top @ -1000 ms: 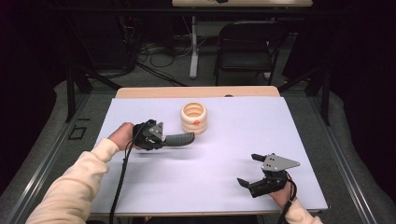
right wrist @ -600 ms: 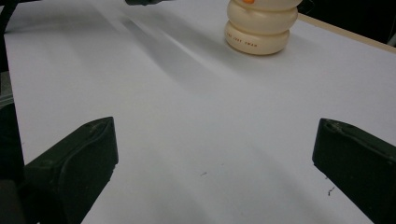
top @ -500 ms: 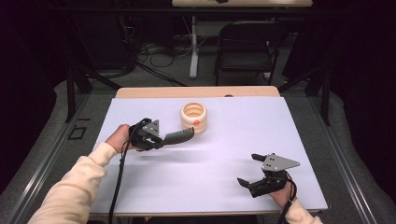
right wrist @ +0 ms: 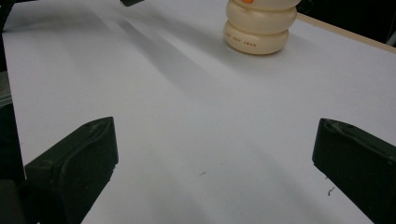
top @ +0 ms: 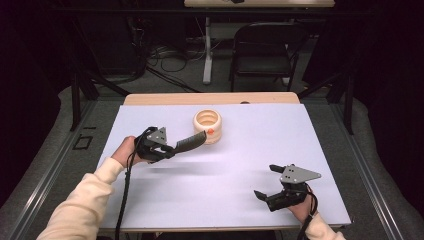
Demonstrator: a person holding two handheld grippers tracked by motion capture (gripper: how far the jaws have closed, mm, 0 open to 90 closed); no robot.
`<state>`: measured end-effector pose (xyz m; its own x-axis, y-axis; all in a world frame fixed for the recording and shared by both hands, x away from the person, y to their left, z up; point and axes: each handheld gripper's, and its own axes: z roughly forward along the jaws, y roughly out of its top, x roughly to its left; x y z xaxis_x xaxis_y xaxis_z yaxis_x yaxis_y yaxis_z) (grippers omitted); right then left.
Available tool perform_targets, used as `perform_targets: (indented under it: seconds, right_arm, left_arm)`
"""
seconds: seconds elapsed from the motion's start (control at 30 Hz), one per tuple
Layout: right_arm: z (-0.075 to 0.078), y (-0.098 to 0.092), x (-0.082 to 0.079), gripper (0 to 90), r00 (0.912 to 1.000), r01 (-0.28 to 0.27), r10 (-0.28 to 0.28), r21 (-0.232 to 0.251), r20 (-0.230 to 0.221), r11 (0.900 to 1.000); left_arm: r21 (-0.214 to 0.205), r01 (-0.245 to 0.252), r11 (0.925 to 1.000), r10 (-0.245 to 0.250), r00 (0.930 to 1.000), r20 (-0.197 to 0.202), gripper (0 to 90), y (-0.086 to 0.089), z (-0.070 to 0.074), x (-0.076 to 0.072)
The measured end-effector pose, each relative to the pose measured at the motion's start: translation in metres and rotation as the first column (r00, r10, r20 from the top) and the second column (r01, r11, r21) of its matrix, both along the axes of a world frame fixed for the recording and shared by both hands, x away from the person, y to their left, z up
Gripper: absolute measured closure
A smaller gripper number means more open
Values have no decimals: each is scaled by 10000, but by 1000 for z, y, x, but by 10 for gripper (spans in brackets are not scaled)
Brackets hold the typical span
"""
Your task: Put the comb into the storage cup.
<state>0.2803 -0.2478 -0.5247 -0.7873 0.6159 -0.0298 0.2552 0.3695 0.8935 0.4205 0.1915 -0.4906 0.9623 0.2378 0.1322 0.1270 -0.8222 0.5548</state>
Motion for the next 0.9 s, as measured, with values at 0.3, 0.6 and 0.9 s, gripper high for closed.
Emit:
perform_targets:
  seconds: [0.3,0.6,0.9]
  right_arm:
    - [0,0,0,0,10000,13,-13,4,30,10000]
    - [0,0,0,0,10000,22,-22,3,33,10000]
    - [0,0,0,0,10000,39,-39,13,32,10000]
  left_arm:
    - [-585,-597,9965,600,9982,44,722,2,-5,-5]
    - [-1087,-1075,9882,1092,9940,94,722,2,-7,-8]
    - [-1511,-1560,9761,1615,9866,244,722,1,-5,-10]
